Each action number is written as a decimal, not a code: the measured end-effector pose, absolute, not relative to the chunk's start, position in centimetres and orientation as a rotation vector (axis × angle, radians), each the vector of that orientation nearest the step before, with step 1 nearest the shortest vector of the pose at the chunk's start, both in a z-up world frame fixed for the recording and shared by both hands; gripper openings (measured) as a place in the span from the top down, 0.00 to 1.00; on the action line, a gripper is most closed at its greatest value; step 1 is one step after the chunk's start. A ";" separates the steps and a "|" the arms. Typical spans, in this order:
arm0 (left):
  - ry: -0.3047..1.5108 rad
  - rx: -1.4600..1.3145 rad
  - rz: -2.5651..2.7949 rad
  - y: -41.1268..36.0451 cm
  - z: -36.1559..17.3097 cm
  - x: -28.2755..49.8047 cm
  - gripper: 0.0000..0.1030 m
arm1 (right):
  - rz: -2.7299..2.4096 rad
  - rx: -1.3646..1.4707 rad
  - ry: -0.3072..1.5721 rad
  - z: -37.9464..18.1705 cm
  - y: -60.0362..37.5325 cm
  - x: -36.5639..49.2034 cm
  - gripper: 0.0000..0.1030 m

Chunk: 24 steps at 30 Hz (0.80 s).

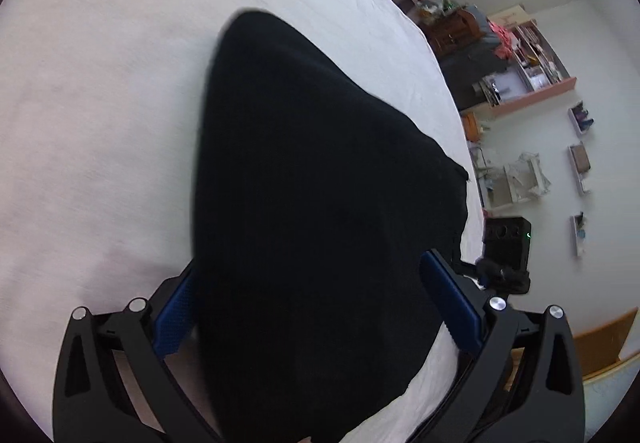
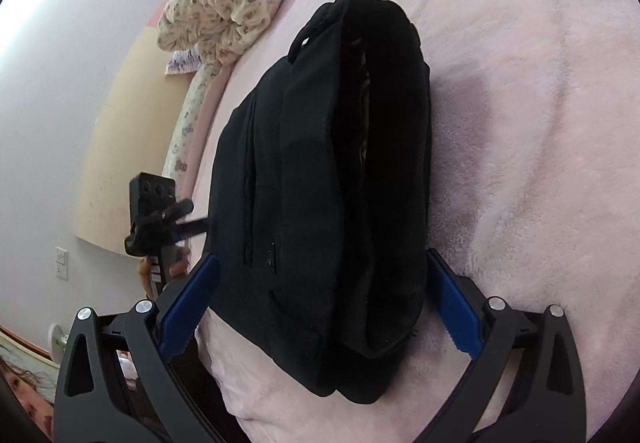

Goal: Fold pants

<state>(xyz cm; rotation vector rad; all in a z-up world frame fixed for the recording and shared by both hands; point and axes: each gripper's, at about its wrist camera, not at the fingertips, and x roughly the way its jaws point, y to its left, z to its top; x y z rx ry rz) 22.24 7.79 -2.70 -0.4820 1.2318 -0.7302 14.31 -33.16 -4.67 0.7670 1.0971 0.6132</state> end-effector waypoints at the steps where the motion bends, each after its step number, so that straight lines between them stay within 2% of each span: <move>1: 1.237 -0.478 -0.733 7.5 -2.8 22.1 0.02 | 0.617 0.790 1.092 -4.8 -33.4 14.4 0.01; 7: 1.225 -0.528 -0.741 7.7 -3.0 21.9 0.02 | 0.585 0.835 1.026 -5.2 -33.9 15.0 0.09; 11: 1.208 -0.489 -0.723 7.0 -2.8 21.5 0.02 | 0.587 0.760 1.020 -4.8 -32.8 15.1 0.28; 13: 1.201 -0.485 -0.714 7.1 -2.6 21.5 0.06 | 0.592 0.757 1.018 -4.8 -32.6 15.1 0.37; 14: 1.199 -0.483 -0.705 7.2 -2.6 21.5 0.12 | 0.587 0.758 1.020 -4.9 -32.7 15.2 0.45; 15: 1.200 -0.483 -0.691 7.3 -2.6 21.6 0.23 | 0.582 0.770 1.022 -5.1 -32.9 15.2 0.48; 18: 1.206 -0.501 -0.653 8.3 -2.6 21.6 0.44 | 0.583 0.784 1.013 -5.2 -32.8 15.3 0.54; 22: 1.206 -0.536 -0.641 9.1 -2.8 21.6 0.56 | 0.573 0.797 1.008 -5.2 -32.8 15.2 0.57; 24: 1.194 -0.544 -0.642 9.2 -2.5 21.5 0.67 | 0.565 0.811 1.008 -5.3 -32.9 15.2 0.59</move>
